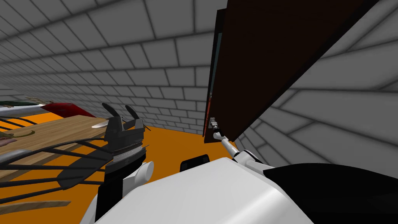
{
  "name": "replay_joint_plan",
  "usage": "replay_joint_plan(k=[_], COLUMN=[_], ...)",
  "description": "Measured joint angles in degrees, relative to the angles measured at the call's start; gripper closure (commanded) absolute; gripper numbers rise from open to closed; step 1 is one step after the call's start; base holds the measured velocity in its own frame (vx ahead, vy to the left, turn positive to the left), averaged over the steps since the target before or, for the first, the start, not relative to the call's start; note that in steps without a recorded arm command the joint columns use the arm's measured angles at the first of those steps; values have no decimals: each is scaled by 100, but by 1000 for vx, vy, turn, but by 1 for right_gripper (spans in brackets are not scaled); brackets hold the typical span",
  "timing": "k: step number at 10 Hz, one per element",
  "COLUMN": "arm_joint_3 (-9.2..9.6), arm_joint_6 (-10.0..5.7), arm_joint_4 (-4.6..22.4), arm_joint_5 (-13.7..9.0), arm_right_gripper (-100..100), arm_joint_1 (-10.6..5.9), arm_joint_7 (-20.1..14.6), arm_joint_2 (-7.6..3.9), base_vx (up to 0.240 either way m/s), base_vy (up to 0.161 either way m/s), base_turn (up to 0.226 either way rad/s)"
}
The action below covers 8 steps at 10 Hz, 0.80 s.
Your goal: Pull the door open
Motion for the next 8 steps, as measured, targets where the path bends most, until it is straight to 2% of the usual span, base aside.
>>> replay_joint_plan(k=[3, 4, 8], arm_joint_3=[12, 12, 299], arm_joint_6=[18, 18, -37], arm_joint_4=[11, 11, -129], arm_joint_5=[3, 2, -36], arm_right_gripper=[100, 100, 100], arm_joint_1=[10, 11, 100], arm_joint_7=[4, 2, -372], arm_joint_2=[7, 7, -307], base_vx=[-7, -119, -227], base_vy=[0, -55, -97], base_turn=[-1, 176, 156])
